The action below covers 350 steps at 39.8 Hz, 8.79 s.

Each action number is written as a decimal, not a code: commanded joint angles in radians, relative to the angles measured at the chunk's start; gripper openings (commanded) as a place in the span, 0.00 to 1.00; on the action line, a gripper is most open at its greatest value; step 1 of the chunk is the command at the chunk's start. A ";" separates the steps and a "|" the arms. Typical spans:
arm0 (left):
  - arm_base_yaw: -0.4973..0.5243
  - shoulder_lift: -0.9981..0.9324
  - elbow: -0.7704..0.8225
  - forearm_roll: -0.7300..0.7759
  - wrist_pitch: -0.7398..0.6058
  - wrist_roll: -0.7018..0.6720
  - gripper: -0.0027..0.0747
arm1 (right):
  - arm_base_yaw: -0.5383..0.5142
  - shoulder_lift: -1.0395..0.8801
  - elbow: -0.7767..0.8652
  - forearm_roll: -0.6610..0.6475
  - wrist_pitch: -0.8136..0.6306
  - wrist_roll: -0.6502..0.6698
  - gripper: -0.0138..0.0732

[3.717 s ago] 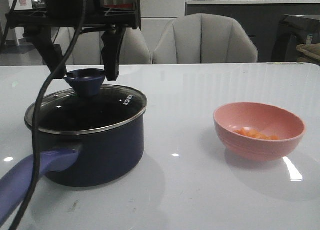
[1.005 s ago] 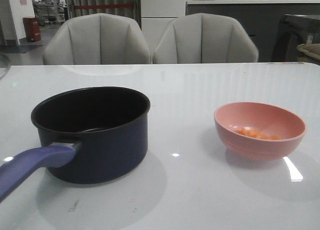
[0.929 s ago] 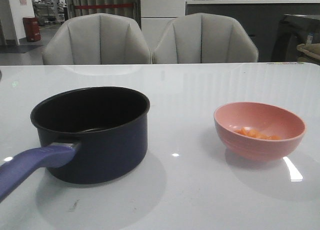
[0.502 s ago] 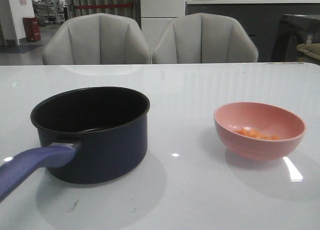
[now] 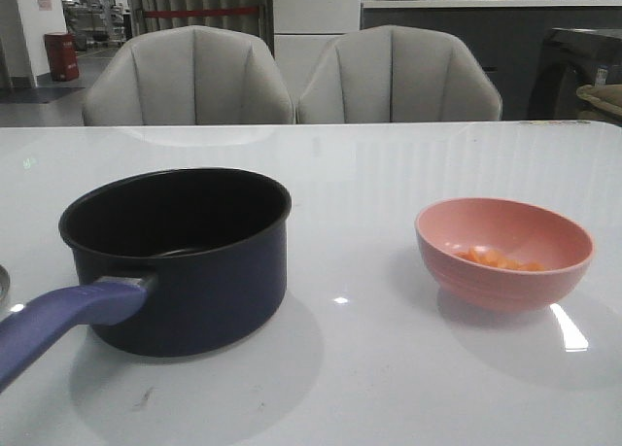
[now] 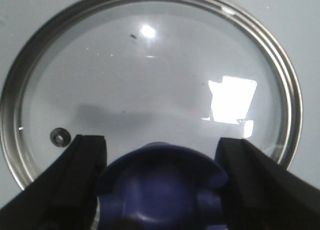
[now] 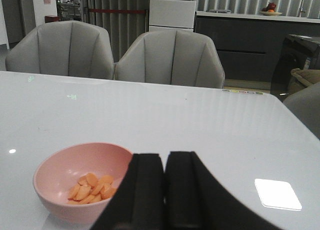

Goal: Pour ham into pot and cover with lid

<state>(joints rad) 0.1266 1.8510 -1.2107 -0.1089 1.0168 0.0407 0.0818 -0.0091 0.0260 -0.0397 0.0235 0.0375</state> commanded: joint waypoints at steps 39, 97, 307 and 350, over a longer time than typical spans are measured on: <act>-0.001 -0.643 0.342 -0.070 -0.331 0.045 0.63 | -0.005 -0.020 0.010 -0.010 -0.085 0.000 0.31; -0.252 -1.766 0.870 -0.006 -0.750 0.045 0.63 | -0.005 -0.019 0.010 -0.010 -0.085 0.000 0.31; -0.252 -1.766 0.870 0.003 -0.740 0.045 0.52 | 0.577 1.702 -1.081 0.557 -0.697 -0.545 0.30; -0.252 -1.766 0.870 0.003 -0.739 0.045 0.52 | 0.053 1.606 -1.120 0.149 0.599 -0.073 0.30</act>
<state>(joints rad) -0.1176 0.0745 -0.3128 -0.1027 0.3492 0.0866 0.1435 1.6019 -1.0452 0.1316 0.6151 -0.0854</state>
